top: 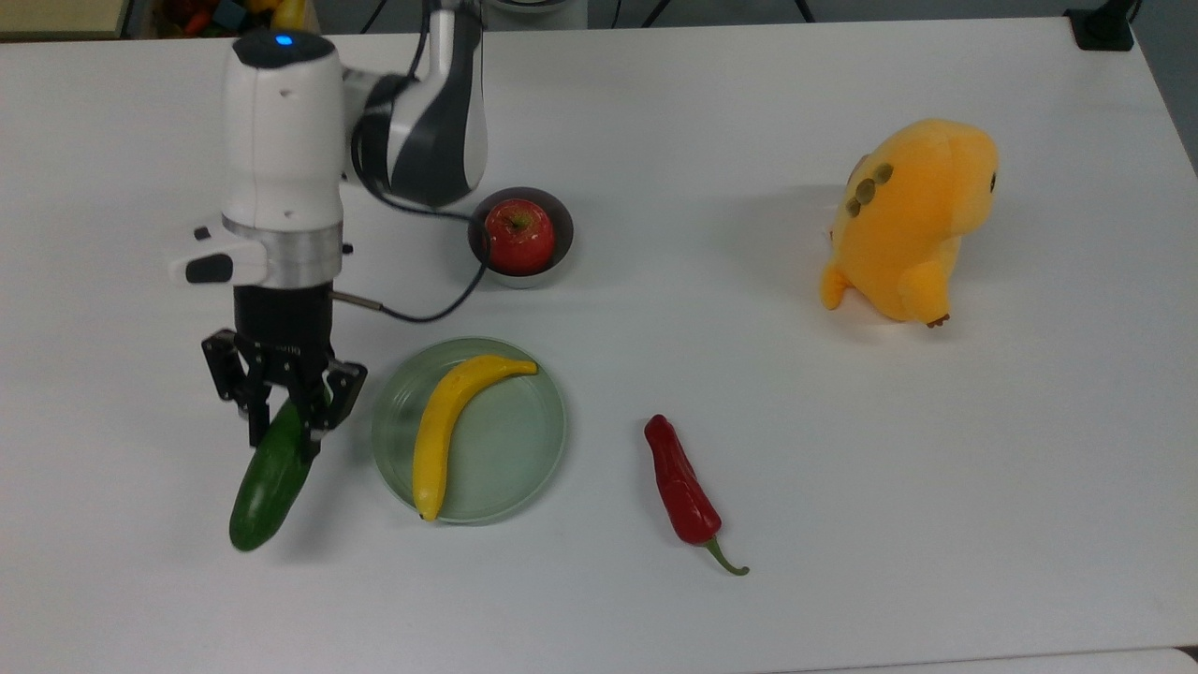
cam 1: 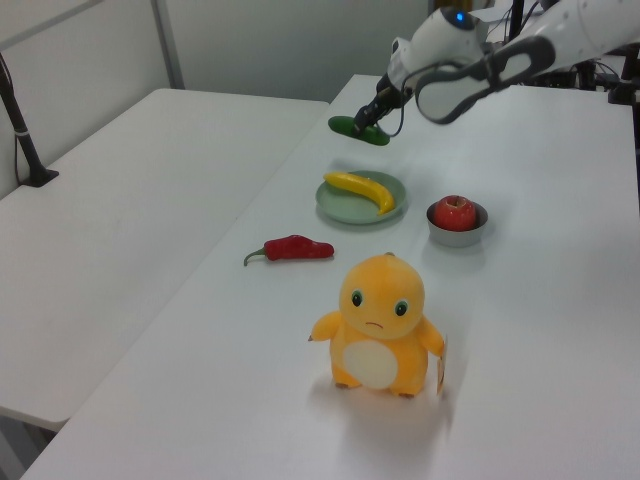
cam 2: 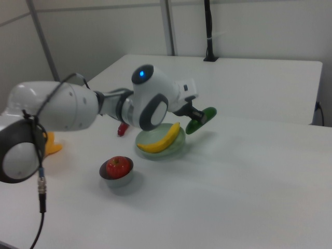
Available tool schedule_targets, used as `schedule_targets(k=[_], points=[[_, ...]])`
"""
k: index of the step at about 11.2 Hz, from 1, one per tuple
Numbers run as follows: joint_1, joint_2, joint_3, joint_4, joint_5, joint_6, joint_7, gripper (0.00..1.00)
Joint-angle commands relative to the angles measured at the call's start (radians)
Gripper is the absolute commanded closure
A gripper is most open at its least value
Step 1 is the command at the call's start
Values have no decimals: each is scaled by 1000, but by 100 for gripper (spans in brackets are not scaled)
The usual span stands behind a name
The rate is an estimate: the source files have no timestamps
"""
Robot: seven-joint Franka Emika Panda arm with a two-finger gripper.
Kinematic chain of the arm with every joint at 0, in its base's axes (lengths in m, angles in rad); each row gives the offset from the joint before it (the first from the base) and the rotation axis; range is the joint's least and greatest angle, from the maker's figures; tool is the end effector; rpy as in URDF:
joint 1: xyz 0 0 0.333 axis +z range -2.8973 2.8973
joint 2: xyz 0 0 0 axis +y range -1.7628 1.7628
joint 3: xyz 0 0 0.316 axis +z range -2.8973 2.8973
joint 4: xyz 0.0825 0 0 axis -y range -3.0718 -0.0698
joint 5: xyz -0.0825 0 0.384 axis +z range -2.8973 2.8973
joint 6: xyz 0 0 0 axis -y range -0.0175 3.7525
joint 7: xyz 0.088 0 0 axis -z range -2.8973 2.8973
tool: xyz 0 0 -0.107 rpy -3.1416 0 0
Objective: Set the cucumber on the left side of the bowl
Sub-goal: 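Lift the cucumber and carry it beside the bowl with the apple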
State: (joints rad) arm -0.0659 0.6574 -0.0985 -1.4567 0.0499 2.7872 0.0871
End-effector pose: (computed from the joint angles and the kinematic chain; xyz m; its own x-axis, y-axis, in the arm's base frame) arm 0.7573 -0.1093 0.3778 0.7528 -0.2062 0.6251 -0.2352 -0.9712 -0.0372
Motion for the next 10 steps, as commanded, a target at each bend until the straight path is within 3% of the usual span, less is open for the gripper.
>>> schedule_targets(k=[1,6,10], points=[[29,-209,2,-117,-10,-272,10,100],[112,-462,5,-243,5,-671,-35,100],[159,-570,8,-280,149,-983,-243,100]])
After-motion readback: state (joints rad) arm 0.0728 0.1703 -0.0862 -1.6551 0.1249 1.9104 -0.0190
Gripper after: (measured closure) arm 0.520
